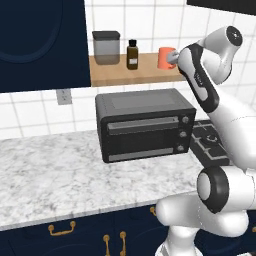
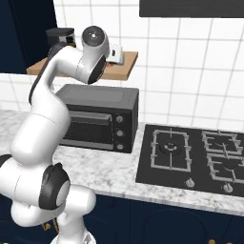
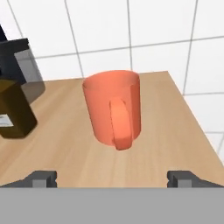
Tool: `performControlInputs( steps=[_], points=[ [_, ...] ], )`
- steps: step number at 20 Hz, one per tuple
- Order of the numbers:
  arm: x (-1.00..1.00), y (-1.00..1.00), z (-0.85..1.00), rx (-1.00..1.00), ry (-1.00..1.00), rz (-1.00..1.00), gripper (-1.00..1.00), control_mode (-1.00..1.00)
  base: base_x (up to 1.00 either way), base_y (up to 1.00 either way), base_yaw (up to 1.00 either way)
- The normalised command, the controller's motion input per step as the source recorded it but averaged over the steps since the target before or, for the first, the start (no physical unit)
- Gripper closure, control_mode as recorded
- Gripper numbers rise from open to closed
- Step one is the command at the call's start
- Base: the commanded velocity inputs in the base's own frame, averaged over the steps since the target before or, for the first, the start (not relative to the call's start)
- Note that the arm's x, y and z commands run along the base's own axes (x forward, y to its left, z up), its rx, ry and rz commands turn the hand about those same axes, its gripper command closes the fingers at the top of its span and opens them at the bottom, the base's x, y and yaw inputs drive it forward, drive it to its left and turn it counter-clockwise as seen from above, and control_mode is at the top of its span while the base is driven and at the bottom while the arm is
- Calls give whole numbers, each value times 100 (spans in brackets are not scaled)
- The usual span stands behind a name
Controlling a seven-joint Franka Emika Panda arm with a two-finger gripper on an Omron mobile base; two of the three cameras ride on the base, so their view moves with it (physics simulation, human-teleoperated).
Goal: Gather all objects into one cabinet and sort the glasses and bowls to opposite sides.
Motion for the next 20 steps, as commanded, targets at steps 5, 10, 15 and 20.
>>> performControlInputs(
  steps=[5, 10, 15, 20],
  points=[
    [42, 0, -3, 0, 0, 0, -100, -100, 0, 0, 0],
    [51, 0, -4, 0, 0, 0, -100, -100, 0, 0, 0],
    [30, 0, 0, 0, 1, 0, -100, -100, 0, 0, 0],
    [23, 0, -4, 0, 0, 0, -100, -100, 0, 0, 0]
  ],
)
